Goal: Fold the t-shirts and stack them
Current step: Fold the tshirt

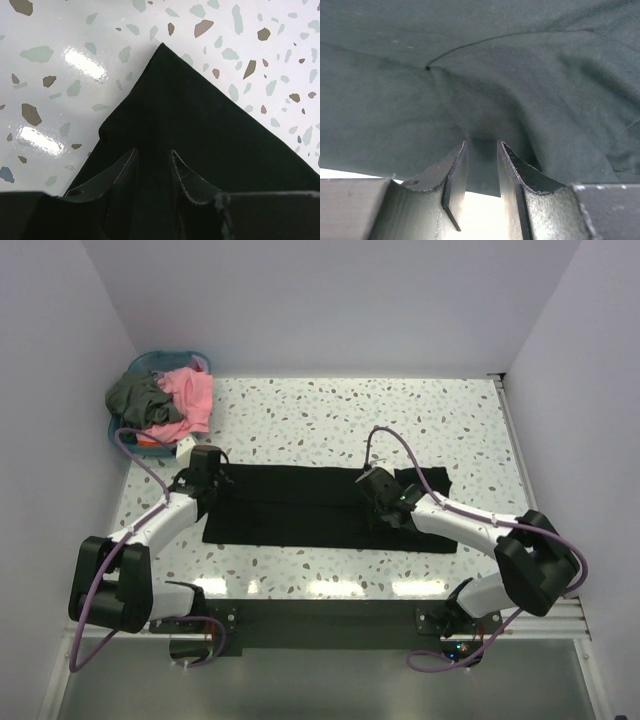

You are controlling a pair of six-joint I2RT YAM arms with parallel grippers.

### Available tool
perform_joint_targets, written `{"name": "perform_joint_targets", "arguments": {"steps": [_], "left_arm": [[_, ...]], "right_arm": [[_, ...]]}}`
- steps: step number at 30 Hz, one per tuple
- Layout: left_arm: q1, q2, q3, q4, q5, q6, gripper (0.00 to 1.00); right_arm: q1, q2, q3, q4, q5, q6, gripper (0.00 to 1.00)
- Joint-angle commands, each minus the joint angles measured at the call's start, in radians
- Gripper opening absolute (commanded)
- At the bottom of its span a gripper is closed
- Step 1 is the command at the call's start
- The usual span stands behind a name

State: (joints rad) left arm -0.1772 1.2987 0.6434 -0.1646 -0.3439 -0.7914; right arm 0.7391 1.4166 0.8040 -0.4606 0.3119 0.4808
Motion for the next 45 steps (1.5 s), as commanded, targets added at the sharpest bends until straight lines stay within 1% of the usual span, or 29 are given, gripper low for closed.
{"name": "perform_joint_targets", "arguments": {"steps": [1,8,12,15,24,29,30,33,35,36,40,43,45], "left_arm": [[-0.001,0.004,-0.007,0.062,0.000,0.012,0.35],[-0.001,0.010,-0.004,0.066,0.003,0.017,0.34],[-0.001,0.011,-0.005,0.069,0.002,0.015,0.34],[0.001,0.017,-0.013,0.074,0.002,0.015,0.34],[0.001,0.020,-0.011,0.074,0.005,0.014,0.34],[0.001,0.019,-0.014,0.073,0.005,0.012,0.33],[0.001,0.022,-0.016,0.074,0.005,0.012,0.33],[0.001,0.020,-0.016,0.073,0.003,0.011,0.33],[0.001,0.020,-0.016,0.073,0.002,0.011,0.33],[0.001,0.020,-0.016,0.071,0.002,0.012,0.33],[0.002,0.021,-0.021,0.076,0.003,0.011,0.33],[0.002,0.020,-0.021,0.071,0.002,0.011,0.33],[0.004,0.019,-0.021,0.070,0.002,0.009,0.33]], "right_arm": [[0.005,0.019,0.041,0.048,0.073,-0.021,0.34],[0.006,0.045,0.026,0.057,0.050,-0.013,0.34],[0.009,0.028,0.021,0.047,0.027,-0.001,0.34],[0.017,0.010,0.015,0.037,0.019,0.007,0.36],[0.020,0.024,0.018,0.019,0.029,0.010,0.36],[0.020,0.036,0.018,0.020,0.009,0.007,0.35],[0.022,0.039,0.020,0.017,0.007,0.005,0.33],[0.022,0.047,0.018,0.017,0.001,0.005,0.31],[0.023,0.048,0.020,0.014,0.003,0.004,0.29],[0.022,0.048,0.021,0.010,0.001,0.004,0.26],[0.022,0.050,0.041,-0.010,0.007,0.002,0.06],[0.022,0.032,0.069,-0.047,0.010,0.001,0.01],[0.022,0.004,0.083,-0.076,0.006,-0.002,0.00]]}}
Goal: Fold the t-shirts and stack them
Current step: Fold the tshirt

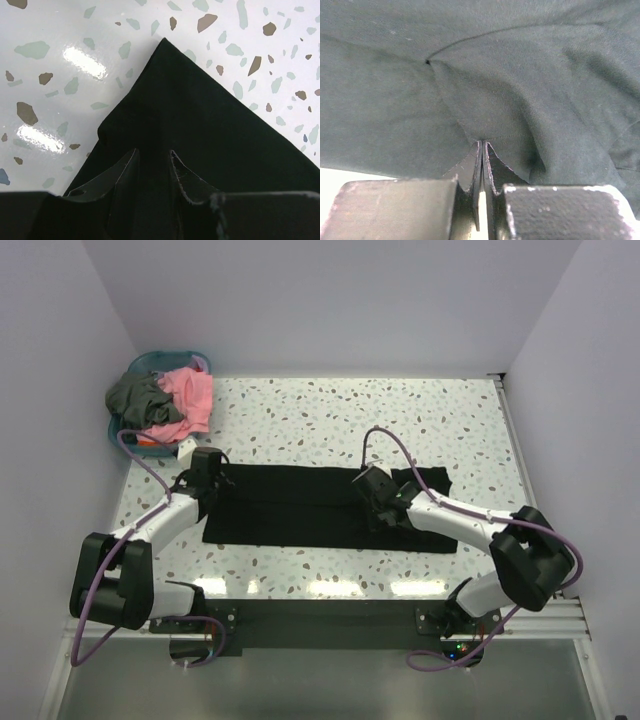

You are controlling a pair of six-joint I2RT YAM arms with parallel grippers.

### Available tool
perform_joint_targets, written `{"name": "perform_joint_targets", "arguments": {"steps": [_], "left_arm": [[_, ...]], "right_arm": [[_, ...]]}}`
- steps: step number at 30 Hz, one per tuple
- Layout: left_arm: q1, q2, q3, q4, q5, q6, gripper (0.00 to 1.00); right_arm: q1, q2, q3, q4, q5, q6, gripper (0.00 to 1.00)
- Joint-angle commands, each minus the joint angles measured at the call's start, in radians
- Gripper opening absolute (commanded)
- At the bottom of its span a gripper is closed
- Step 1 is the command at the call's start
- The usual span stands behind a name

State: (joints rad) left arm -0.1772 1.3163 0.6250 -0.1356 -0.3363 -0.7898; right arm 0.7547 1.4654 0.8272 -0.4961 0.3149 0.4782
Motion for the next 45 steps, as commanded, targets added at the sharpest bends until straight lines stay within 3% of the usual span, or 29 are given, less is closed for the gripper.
{"name": "perform_joint_targets", "arguments": {"steps": [1,9,12,20,45], "left_arm": [[0.005,0.001,-0.002,0.039,-0.004,0.009,0.33],[0.007,0.000,0.001,0.039,0.002,0.009,0.33],[0.007,-0.002,-0.004,0.044,0.005,0.011,0.33],[0.008,-0.005,-0.001,0.041,0.002,0.015,0.33],[0.016,0.008,-0.028,0.062,0.011,0.012,0.33]], "right_arm": [[0.008,-0.056,0.075,-0.050,-0.011,-0.003,0.00],[0.006,-0.109,0.130,-0.128,-0.079,-0.016,0.02],[0.006,-0.088,0.113,-0.121,-0.054,-0.024,0.21],[0.008,-0.036,0.067,-0.072,-0.023,-0.059,0.41],[0.008,0.072,0.020,0.010,-0.039,-0.061,0.33]]}}
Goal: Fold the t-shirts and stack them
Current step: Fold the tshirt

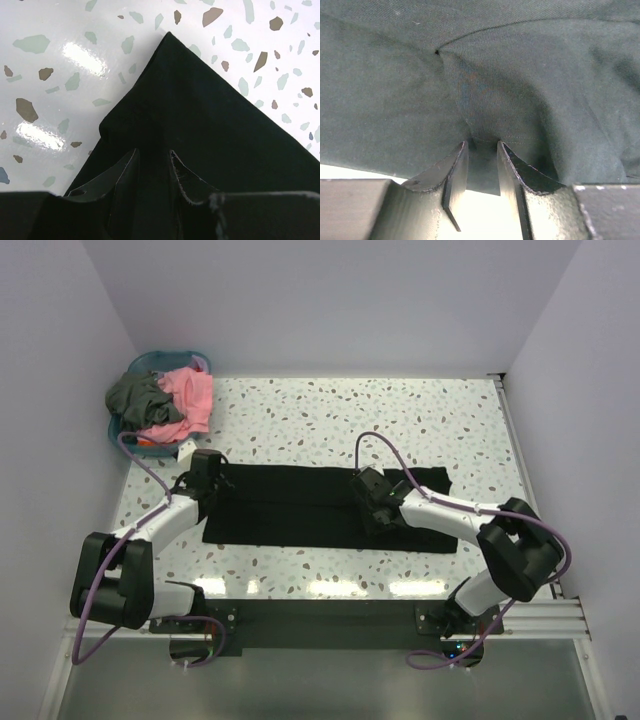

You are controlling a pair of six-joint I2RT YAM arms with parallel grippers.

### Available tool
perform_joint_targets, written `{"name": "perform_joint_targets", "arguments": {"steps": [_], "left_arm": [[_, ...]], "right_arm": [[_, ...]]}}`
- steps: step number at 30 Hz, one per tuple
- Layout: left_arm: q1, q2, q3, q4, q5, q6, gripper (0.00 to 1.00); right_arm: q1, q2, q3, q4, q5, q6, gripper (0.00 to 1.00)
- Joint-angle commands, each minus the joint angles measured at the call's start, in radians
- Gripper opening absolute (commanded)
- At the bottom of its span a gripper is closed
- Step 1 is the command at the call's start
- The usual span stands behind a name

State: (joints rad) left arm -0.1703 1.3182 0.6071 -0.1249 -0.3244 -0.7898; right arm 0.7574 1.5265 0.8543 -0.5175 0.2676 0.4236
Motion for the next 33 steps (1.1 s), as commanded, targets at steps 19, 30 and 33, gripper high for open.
{"name": "perform_joint_targets", "arguments": {"steps": [19,30,33], "left_arm": [[0.017,-0.002,-0.013,0.051,0.004,0.015,0.33],[0.018,-0.004,-0.015,0.053,0.013,0.012,0.33],[0.018,-0.005,-0.018,0.056,0.016,0.014,0.33]], "right_arm": [[0.003,-0.101,0.077,-0.088,-0.040,-0.008,0.00],[0.003,-0.157,0.114,-0.131,-0.183,0.004,0.00],[0.002,-0.144,0.114,-0.133,-0.196,0.012,0.00]]}}
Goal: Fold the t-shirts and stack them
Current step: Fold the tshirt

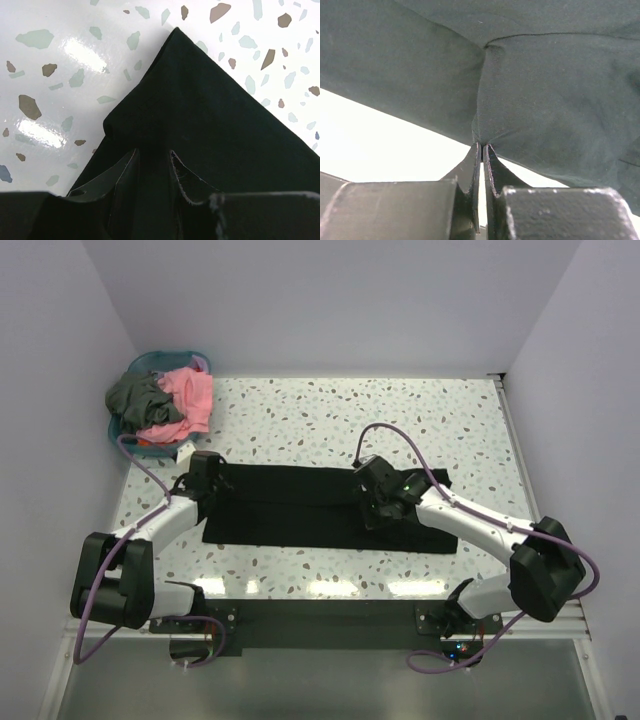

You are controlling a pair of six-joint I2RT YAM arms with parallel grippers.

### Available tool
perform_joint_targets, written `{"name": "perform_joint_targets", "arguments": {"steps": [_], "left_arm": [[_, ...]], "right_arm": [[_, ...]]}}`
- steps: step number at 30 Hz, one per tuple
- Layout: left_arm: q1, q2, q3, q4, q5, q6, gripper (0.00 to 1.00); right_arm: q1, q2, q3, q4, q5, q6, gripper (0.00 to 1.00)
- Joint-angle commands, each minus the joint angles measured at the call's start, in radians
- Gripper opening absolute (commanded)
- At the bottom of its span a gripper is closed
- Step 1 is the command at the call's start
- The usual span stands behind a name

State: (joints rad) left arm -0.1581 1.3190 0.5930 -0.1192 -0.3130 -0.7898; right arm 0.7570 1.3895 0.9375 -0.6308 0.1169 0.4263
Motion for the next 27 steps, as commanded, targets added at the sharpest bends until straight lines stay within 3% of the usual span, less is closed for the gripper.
{"name": "perform_joint_targets", "arguments": {"steps": [1,6,9,10,11,14,21,27], "left_arm": [[0.005,-0.007,-0.004,0.049,0.006,0.014,0.33],[0.008,-0.004,-0.012,0.064,0.020,0.009,0.33],[0.008,0.000,-0.013,0.075,0.035,0.006,0.33],[0.008,-0.001,-0.013,0.076,0.037,0.007,0.34],[0.008,-0.004,-0.013,0.076,0.040,0.011,0.35],[0.006,-0.029,-0.021,0.085,0.051,0.014,0.39],[-0.001,-0.075,-0.035,0.104,0.101,0.015,0.41],[-0.012,-0.052,-0.013,0.153,0.124,0.027,0.41]], "right_arm": [[0.004,-0.004,0.029,-0.023,-0.043,0.011,0.00],[0.005,0.011,0.009,0.006,-0.078,0.048,0.00],[0.007,0.006,0.020,-0.007,0.001,0.075,0.23],[0.004,-0.022,0.021,-0.016,0.022,0.081,0.42],[0.004,-0.039,0.023,-0.032,0.061,0.097,0.53],[-0.044,-0.127,0.020,-0.067,0.190,0.126,0.68],[-0.421,-0.218,-0.040,-0.034,0.201,0.114,0.61],[-0.622,-0.059,-0.005,0.078,0.127,0.152,0.54]]}}
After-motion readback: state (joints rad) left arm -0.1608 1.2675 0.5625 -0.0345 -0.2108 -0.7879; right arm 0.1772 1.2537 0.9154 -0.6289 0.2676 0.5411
